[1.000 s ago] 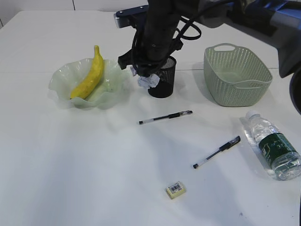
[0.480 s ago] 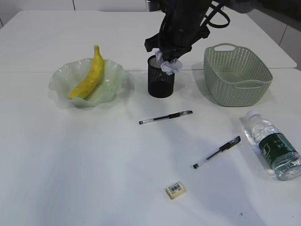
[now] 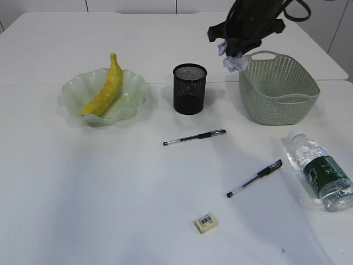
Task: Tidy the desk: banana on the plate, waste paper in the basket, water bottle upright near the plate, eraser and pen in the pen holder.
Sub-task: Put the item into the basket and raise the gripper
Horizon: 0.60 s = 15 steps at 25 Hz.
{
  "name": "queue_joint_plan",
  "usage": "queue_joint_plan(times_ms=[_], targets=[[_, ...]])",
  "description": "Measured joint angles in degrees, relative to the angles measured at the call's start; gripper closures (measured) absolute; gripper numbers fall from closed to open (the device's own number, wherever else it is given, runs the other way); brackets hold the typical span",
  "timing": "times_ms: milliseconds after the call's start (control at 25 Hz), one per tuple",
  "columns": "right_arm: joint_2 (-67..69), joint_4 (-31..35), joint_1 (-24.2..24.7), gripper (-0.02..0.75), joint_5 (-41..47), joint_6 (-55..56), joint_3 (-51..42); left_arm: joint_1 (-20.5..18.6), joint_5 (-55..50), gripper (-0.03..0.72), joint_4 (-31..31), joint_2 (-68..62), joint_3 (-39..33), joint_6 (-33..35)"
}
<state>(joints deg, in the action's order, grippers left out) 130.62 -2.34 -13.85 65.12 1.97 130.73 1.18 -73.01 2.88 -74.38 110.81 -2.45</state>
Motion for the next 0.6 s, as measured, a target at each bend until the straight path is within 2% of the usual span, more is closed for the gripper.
queue_joint_plan(times_ms=[320,600], targets=[[0.0,2.3,7.0,0.663,-1.7,0.1,0.0,0.0,0.0,0.402,-0.1,0.0,0.0,0.0],[0.0,2.3,9.3,0.663,-4.5,0.1,0.0,0.0,0.0,0.402,-2.0,-0.8,0.0,0.0]])
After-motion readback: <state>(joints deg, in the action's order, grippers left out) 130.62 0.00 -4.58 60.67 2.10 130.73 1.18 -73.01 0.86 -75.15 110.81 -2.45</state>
